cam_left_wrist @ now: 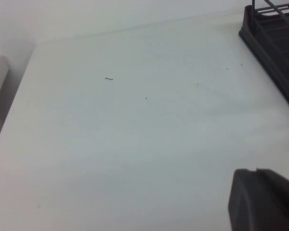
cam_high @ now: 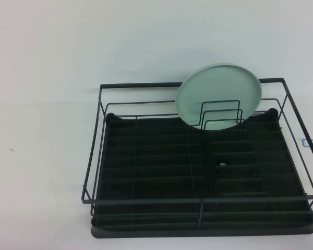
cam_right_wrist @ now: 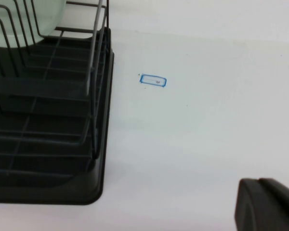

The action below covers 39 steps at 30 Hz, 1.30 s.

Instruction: Place plate on rack

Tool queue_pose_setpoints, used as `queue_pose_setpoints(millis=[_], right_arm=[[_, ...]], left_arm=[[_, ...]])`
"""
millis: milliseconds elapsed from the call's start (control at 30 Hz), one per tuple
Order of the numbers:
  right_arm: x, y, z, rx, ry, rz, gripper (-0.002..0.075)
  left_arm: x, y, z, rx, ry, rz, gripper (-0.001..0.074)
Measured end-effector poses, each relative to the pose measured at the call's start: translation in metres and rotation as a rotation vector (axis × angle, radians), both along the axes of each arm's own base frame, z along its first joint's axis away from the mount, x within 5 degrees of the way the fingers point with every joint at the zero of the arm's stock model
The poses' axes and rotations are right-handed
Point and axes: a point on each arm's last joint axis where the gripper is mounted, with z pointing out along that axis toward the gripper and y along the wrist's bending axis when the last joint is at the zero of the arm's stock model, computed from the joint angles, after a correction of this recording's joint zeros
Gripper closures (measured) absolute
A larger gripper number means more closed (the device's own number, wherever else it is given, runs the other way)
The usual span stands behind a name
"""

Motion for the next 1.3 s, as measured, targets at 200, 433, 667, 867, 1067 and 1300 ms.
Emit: queue_pose_setpoints(millis=[200,433,667,867,1067,1300], right_arm=[[0.0000,0.0000,0.0000,-0.002,0.000,0.001,0.0707],[0.0000,0.0000,0.0000,-0.002,0.000,0.001,0.0707],[0.0000,0.0000,0.0000,-0.002,0.000,0.001,0.0707],[0.0000,0.0000,0.0000,-0.002,0.000,0.001,0.0707],[0.0000,0.0000,0.0000,-0.002,0.000,0.001,0.0707],[0.0000,0.0000,0.0000,-0.002,0.000,0.001,0.0707]], left_arm=[[0.0000,-0.0002,0.0000,-0.013,0.000,0.001,0.0734],[0.0000,-0.0002,-0.0002,-0.012,0.004,0.001,0.0734],[0.0000,-0.0002,-0.0002,-0.015,0.004,0.002,0.0734],[0.0000,-0.0002,-0.0002,-0.026,0.004,0.005,0.0734],[0.0000,-0.0002,-0.0002,-0.026,0.004,0.005,0.0734],[0.0000,-0.0002,-0.0002,-0.026,0.004,0.005,0.0734]])
